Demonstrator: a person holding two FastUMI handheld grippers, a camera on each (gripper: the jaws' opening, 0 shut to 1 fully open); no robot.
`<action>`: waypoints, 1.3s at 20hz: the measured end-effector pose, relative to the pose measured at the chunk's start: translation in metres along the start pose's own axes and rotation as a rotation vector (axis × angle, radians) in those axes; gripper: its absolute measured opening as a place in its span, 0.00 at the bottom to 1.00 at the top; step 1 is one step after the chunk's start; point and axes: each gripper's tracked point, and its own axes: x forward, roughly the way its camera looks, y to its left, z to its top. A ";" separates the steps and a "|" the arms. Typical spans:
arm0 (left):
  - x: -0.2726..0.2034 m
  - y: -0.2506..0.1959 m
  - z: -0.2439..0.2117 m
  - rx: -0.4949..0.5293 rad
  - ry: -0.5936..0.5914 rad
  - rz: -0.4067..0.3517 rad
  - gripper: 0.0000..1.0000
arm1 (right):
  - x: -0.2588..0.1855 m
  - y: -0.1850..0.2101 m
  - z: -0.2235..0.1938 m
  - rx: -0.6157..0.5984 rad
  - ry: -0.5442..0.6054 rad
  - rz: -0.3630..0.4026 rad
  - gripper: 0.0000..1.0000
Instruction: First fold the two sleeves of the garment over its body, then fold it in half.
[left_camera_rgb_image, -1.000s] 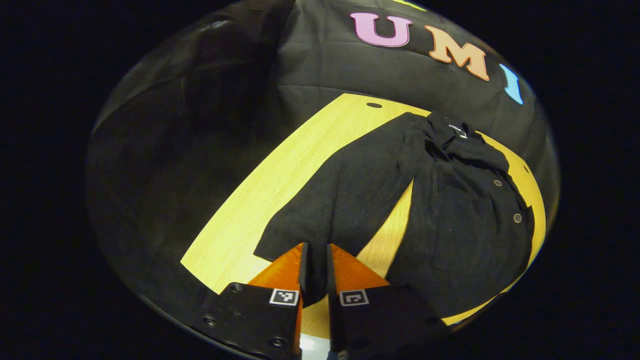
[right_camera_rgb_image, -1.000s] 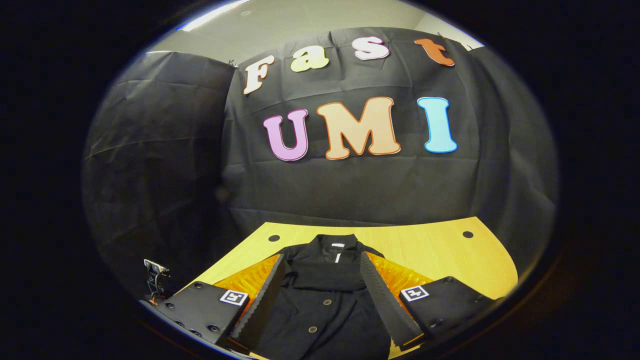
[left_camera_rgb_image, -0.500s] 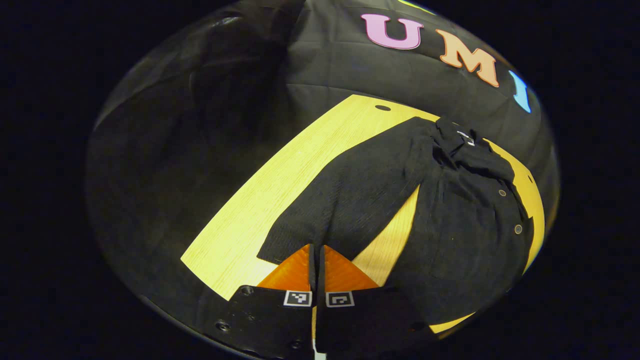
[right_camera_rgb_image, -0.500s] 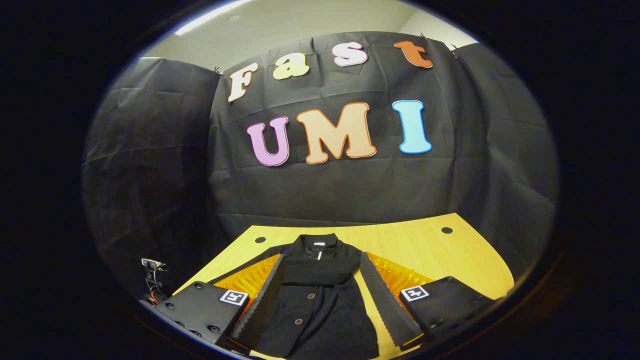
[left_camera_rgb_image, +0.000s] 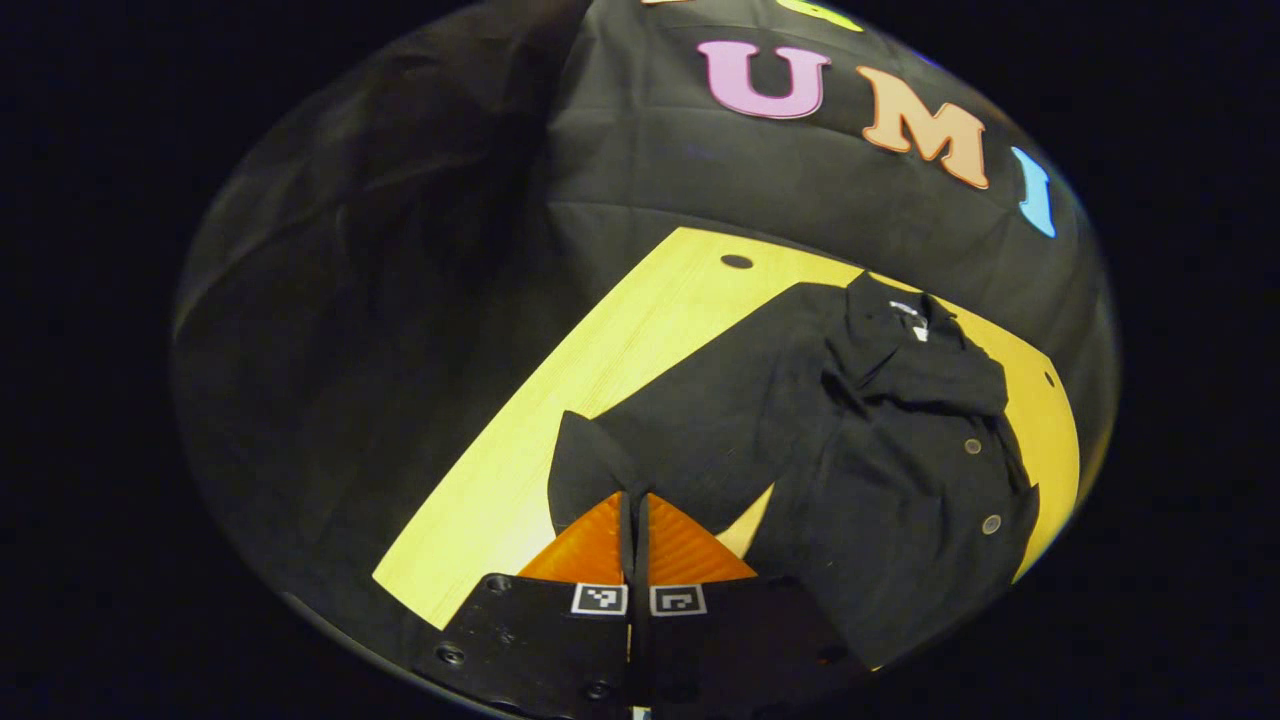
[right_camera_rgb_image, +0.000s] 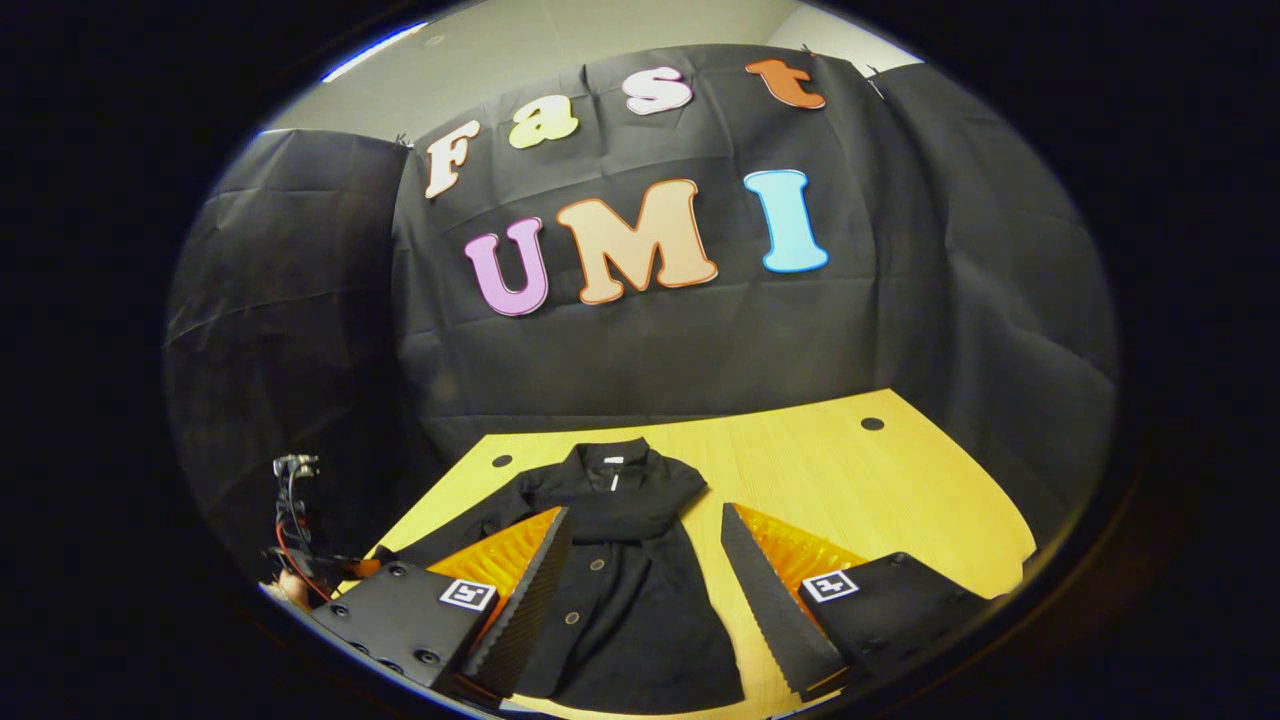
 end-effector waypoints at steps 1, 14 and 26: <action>0.000 -0.014 0.015 0.028 -0.020 -0.023 0.00 | 0.001 -0.006 -0.005 0.004 0.014 -0.006 0.95; 0.031 -0.223 0.123 0.142 -0.152 -0.294 0.00 | -0.016 -0.053 -0.061 0.044 0.125 -0.049 0.95; 0.045 -0.406 0.128 0.322 -0.167 -0.492 0.00 | -0.031 -0.062 -0.099 0.186 0.163 -0.079 0.95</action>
